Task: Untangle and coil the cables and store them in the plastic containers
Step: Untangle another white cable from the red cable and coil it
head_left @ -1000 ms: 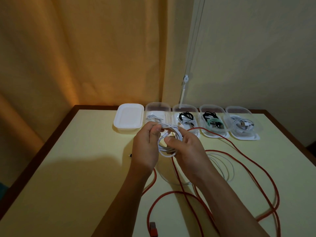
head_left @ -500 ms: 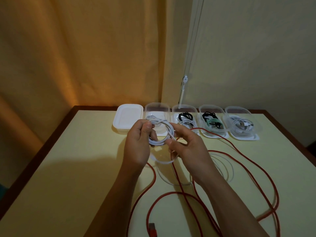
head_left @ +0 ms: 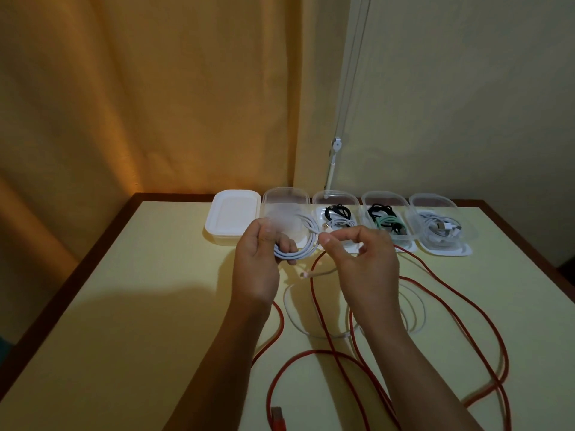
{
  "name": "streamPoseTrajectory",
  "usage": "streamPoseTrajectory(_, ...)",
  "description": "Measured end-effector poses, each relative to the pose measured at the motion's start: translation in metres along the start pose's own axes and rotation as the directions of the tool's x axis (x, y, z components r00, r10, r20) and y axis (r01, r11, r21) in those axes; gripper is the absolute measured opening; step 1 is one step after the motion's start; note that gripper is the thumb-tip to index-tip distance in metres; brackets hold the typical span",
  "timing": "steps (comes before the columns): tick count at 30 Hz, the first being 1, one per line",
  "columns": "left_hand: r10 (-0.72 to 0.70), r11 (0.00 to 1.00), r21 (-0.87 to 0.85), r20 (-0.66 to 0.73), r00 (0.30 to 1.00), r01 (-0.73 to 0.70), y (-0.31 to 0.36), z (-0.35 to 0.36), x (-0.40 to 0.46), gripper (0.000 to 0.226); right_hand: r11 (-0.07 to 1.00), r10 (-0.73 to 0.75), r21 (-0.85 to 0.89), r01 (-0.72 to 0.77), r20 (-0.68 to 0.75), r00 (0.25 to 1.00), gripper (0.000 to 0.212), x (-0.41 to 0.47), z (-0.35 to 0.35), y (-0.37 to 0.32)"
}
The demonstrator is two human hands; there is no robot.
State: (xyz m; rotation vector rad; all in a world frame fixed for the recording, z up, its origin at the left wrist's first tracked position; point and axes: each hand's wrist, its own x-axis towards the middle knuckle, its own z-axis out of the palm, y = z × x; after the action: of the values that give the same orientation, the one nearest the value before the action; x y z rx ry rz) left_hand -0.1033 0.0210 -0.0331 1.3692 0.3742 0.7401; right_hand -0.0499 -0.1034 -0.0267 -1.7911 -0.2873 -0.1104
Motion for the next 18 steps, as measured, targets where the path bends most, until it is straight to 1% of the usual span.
streamPoseTrajectory(2, 0.015, 1.0, 0.008, -0.004, 1.0, -0.015, 0.0, 0.004, -0.003, 0.031, 1.0, -0.017, -0.008, 0.016, -0.05, 0.999, 0.006, -0.001, -0.001, -0.001)
streamPoseTrajectory(4, 0.018, 1.0, 0.009, 0.005, 1.0, -0.018, -0.001, 0.009, -0.006, 0.03, 1.0, -0.017, -0.012, 0.016, -0.06, 0.998, 0.009, -0.002, 0.001, -0.003)
streamPoseTrajectory(9, 0.01, 0.998, 0.054, -0.009, 1.0, -0.01, -0.003, 0.012, -0.007, 0.028, 1.0, 0.003, -0.006, -0.003, -0.012, 1.0, 0.02, -0.008, 0.008, -0.007)
streamPoseTrajectory(12, -0.03, 0.998, 0.059, 0.033, 0.999, 0.028, -0.004, 0.011, -0.009, 0.028, 0.999, 0.035, -0.009, -0.035, 0.005, 0.999, 0.034, -0.007, 0.011, -0.007)
streamPoseTrajectory(13, -0.048, 0.998, 0.053, 0.047, 0.998, 0.046, -0.005, 0.011, -0.01, 0.028, 0.999, 0.045, 0.0, -0.045, -0.004, 0.999, 0.035, -0.005, 0.01, -0.006)
streamPoseTrajectory(15, -0.075, 0.997, 0.03, 0.067, 0.995, 0.073, -0.007, 0.012, -0.01, 0.028, 0.999, 0.047, 0.022, -0.046, -0.018, 0.999, 0.029, -0.003, 0.008, -0.003)
streamPoseTrajectory(18, -0.11, 0.992, 0.063, 0.074, 0.991, 0.105, -0.009, 0.011, -0.007, 0.029, 0.999, 0.031, 0.04, -0.03, -0.006, 1.0, 0.025, -0.002, 0.006, -0.002)
